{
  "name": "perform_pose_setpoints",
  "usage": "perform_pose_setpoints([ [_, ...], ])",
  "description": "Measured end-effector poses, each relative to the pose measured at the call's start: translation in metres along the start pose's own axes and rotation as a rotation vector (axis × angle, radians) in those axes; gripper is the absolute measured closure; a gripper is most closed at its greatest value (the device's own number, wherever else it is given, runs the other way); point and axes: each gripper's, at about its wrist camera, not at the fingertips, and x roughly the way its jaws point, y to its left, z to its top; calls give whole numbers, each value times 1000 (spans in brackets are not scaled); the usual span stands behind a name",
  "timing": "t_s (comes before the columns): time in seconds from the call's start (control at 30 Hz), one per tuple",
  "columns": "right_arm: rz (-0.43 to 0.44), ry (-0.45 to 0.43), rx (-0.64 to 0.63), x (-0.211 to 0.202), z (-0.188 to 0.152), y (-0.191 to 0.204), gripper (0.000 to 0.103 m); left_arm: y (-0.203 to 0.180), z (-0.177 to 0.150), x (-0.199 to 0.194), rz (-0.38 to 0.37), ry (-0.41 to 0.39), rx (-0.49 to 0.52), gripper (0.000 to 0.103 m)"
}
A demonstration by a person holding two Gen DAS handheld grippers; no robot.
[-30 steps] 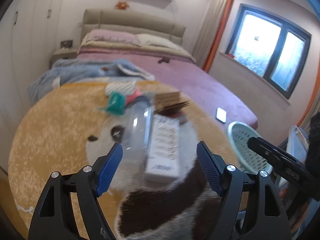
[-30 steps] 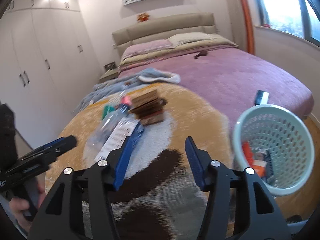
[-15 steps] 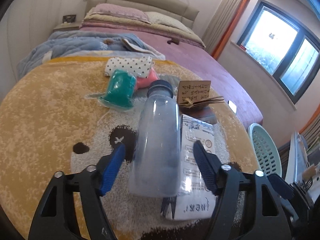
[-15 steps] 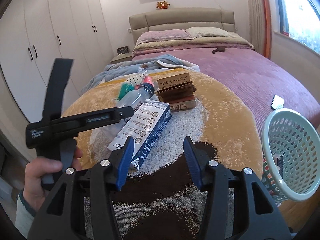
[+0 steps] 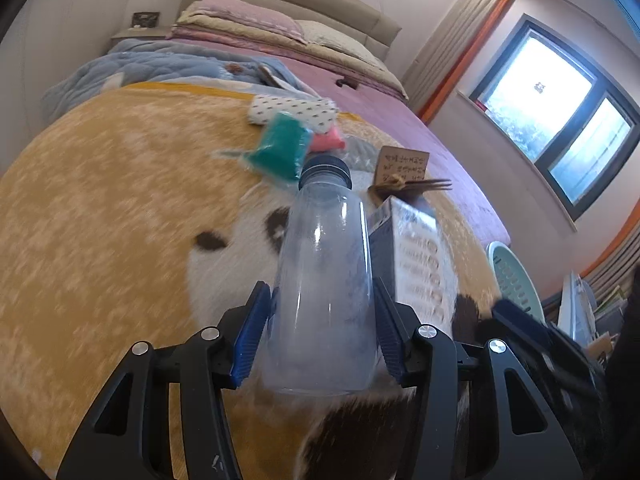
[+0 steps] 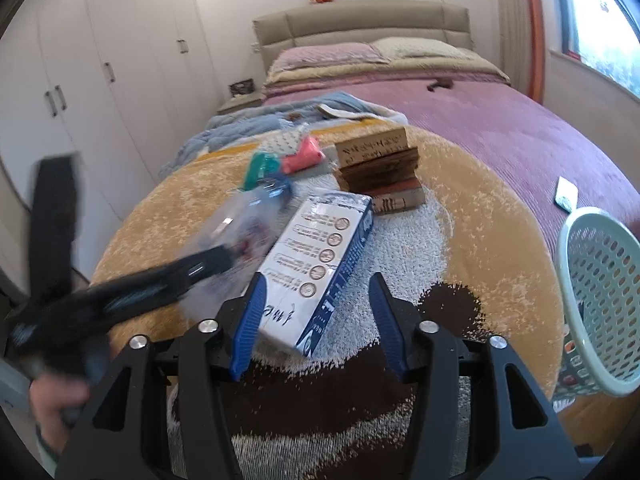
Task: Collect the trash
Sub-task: 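Grasp the clear plastic bottle with left gripper while right gripper grasps the white carton, then carry bottle and white carton to the blue basket and release both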
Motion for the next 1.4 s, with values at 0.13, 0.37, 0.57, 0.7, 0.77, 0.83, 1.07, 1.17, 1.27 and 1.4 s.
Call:
perform_pose_setpoints([
  [0.13, 4, 32, 41, 17, 4, 1, 44, 10, -19, -24, 31, -34, -14, 54],
  [0.37, -56, 67, 84, 45, 10, 14, 28, 24, -33, -43, 45, -73, -49, 54],
  [0.57, -104, 102, 91, 65, 11, 19, 28, 20, -37, -43, 67, -81, -30, 54],
  [0.7, -84, 119, 105, 65, 8, 11, 39, 12, -41, -44, 88, -84, -12, 54],
  [0.77, -73, 123, 97, 61, 7, 8, 46, 8, -43, -46, 87, -87, -4, 55],
  [0.83, -72, 120, 83, 52, 4, 4, 49, 1, -46, -48, 85, -89, 9, 55],
  [1.07, -63, 98, 100, 12, -15, -33, 50, -26, -56, -50, 28, -106, 36, 57],
  [1.17, -78, 74, 125, -8, -20, -52, 50, -46, -58, -48, 16, -107, 71, 57],
  [1.27, -86, 34, 168, -30, -21, -76, 50, -67, -60, -45, -7, -99, 98, 58],
  [1.4, -118, -20, 208, -58, -20, -107, 50, -106, -62, -44, -26, -99, 160, 58],
])
